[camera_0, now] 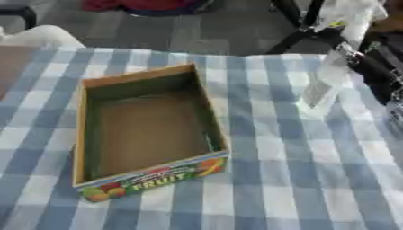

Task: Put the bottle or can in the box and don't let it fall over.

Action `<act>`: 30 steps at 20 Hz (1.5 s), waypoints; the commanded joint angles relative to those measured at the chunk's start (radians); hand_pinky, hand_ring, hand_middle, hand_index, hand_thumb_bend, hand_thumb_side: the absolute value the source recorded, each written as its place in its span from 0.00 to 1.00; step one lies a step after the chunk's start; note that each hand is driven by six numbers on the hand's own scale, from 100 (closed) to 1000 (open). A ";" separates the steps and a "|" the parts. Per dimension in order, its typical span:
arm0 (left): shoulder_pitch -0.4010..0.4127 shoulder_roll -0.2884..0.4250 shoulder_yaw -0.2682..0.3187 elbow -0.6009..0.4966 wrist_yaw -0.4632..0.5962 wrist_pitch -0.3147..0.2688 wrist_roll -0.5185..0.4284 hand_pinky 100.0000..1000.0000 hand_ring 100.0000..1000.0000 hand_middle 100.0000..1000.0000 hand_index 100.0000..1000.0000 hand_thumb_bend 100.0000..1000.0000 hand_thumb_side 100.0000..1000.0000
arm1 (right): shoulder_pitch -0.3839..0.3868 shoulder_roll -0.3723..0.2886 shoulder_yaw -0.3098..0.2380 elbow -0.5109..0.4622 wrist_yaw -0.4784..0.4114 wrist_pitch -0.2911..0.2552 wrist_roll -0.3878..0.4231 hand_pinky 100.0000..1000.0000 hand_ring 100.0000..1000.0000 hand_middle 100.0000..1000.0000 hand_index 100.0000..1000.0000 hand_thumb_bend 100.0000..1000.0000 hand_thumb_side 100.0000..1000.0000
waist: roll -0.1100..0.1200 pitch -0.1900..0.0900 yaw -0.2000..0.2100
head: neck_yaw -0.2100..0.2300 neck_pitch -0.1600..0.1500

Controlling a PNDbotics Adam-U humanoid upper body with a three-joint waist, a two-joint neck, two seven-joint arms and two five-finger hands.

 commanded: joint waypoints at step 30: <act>-0.014 -0.001 0.002 -0.024 0.005 -0.004 -0.011 0.98 0.42 0.52 0.74 0.64 0.36 | 0.019 0.004 -0.004 0.073 -0.012 -0.062 0.034 0.83 1.00 1.00 0.84 0.00 0.51 | 0.012 0.018 0.009 | -0.001 -0.029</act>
